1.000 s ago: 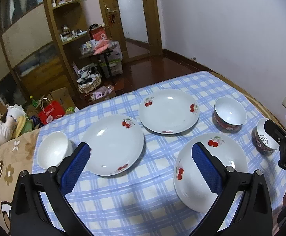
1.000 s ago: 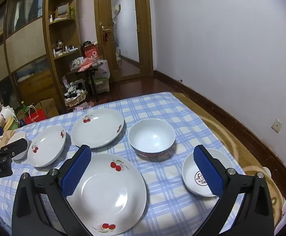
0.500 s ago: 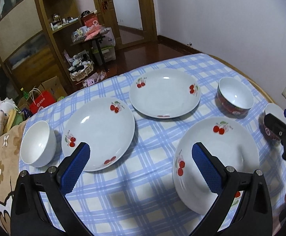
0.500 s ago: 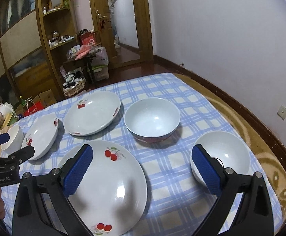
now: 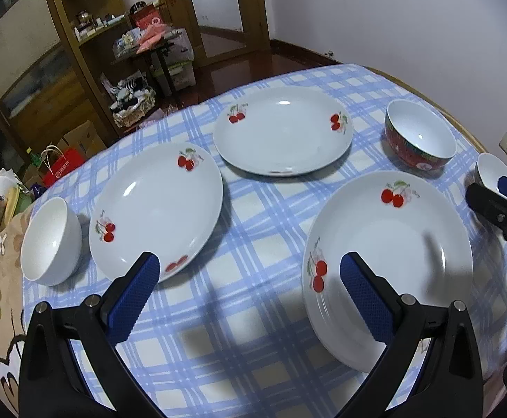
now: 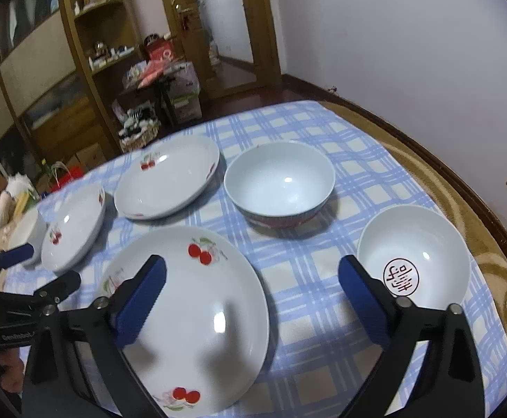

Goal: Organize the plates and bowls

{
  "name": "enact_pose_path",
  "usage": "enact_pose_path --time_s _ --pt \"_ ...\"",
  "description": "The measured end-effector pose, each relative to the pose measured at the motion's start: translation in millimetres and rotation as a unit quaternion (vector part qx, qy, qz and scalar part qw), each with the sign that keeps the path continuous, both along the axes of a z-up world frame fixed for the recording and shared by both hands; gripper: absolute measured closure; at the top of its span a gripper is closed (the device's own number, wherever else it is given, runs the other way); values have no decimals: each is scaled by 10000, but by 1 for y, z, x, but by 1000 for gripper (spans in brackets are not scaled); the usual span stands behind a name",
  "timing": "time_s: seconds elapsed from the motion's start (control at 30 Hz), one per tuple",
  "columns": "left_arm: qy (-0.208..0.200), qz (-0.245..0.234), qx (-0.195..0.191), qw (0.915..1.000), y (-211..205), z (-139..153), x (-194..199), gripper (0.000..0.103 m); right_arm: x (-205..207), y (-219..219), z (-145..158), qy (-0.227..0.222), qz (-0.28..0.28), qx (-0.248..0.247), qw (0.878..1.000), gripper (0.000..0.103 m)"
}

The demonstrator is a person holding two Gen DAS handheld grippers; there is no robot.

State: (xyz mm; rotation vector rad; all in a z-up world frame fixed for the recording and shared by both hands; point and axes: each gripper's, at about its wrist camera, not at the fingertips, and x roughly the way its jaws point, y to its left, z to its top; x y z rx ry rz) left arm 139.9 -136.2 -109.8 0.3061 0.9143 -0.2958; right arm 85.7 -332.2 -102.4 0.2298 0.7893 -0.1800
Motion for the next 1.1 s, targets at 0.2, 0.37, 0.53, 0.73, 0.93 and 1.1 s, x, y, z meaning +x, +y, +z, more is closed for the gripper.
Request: enact_pose_path --time_s 0.2,0.37,0.53,0.73,0.93,1.1 --pt "10 -16 149 9999 -1 -8 0 1 2 3 -7 196 45 -84 9998 3" --pt "144 -34 179 9997 -2 -15 1 1 5 0 -16 420 -20 -68 9991 3" --pt "198 -43 253 9995 -3 -22 2 1 8 -4 -24 601 -64 -13 9982 4" --pt "517 -211 -18 9984 -4 -25 1 43 10 -1 -34 915 35 48 9958 31" --pt "754 -282 -184 9966 -7 -35 0 75 15 -1 -49 1259 114 224 9917 77" --pt "821 -338 -350 9954 -10 -39 -1 87 14 1 -52 1264 193 356 9912 88"
